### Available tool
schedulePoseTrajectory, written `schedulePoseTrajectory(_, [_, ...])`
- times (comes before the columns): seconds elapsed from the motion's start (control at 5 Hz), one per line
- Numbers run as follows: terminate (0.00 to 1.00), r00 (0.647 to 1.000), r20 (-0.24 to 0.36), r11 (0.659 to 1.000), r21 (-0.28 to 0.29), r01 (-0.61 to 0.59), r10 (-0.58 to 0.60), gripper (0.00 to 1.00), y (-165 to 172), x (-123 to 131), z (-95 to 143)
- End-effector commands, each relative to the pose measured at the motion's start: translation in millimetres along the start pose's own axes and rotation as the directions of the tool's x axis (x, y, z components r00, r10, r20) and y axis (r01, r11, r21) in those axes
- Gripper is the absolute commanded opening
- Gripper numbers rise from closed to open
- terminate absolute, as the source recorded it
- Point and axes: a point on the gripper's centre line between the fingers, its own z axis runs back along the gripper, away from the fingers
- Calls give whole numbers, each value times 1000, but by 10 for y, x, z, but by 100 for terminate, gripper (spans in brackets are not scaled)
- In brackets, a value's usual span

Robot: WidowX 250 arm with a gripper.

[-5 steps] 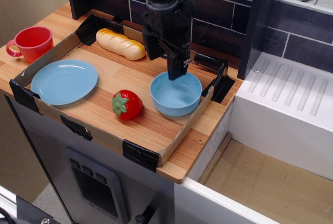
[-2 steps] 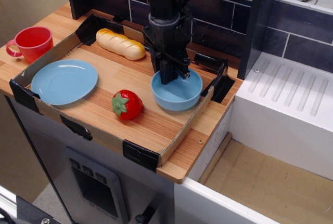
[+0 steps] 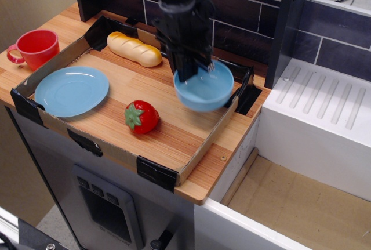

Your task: Put bowl on plate

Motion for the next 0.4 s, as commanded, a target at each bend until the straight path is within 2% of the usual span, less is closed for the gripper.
schedulePoseTrajectory(0.0, [0, 972, 128, 975, 80, -206, 194, 0, 586, -70, 648])
schedulePoseTrajectory(0.2, [0, 951, 130, 956, 46, -289, 281, 0, 851, -346, 777])
